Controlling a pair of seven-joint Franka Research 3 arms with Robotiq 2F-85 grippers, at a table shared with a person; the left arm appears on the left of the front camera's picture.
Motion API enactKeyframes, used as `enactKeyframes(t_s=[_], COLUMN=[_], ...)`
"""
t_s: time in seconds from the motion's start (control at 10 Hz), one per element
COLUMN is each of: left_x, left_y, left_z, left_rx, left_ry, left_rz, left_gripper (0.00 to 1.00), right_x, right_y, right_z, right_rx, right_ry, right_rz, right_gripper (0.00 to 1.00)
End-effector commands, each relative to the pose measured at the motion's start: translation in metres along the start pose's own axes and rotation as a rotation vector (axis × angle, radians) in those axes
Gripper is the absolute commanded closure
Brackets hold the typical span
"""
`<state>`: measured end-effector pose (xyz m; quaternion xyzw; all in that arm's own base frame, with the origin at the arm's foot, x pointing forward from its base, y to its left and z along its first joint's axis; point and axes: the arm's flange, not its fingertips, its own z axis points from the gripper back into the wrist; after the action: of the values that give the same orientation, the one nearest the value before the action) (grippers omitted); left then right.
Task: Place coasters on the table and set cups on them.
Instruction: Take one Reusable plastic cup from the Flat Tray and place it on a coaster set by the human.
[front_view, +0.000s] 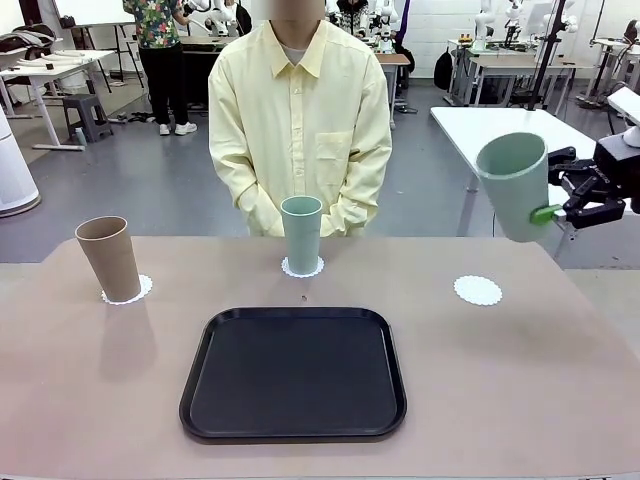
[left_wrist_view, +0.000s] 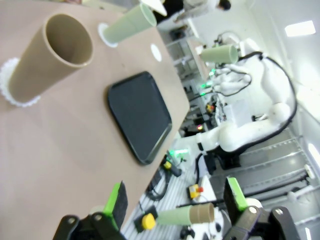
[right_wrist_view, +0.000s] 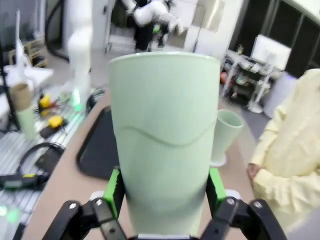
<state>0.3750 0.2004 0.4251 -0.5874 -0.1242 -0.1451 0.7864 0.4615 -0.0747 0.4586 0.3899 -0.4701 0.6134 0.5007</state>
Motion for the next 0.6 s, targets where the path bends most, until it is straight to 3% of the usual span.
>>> enactKeyframes(t_s=[0.0,0.2,0.3,0.4,0.5], left_x=[0.001,0.001,0.001,0.001,0.001], left_y=[-0.003,-0.003,-0.003,-0.003,-0.003], left_z=[0.0,0.0,0.0,0.0,0.0], left_rx=[0.005,0.005,0.005,0.005,0.005], left_ry=[-0.009,-0.009,-0.009,-0.009,-0.009], left_rz=[0.013,0.013,0.013,0.013,0.013], left_gripper=[0.0,0.0,0.0,0.0,0.0], right_x=[-0.011,-0.029,-0.033,-0.027,-0.027], right_y=[-0.016,-0.02,-0.02,-0.012,-0.012], right_z=[0.013,0.02,0.017,0.019,0.019], right_rx=[-0.032,-0.045,-0.072,-0.051,-0.051], right_ry=[-0.155,-0.188,-0.089,-0.164,-0.164], right_rz=[0.005,-0.003,-0.012,-0.029,-0.029], right_gripper=[0.35,0.35,0.35,0.35,0.35])
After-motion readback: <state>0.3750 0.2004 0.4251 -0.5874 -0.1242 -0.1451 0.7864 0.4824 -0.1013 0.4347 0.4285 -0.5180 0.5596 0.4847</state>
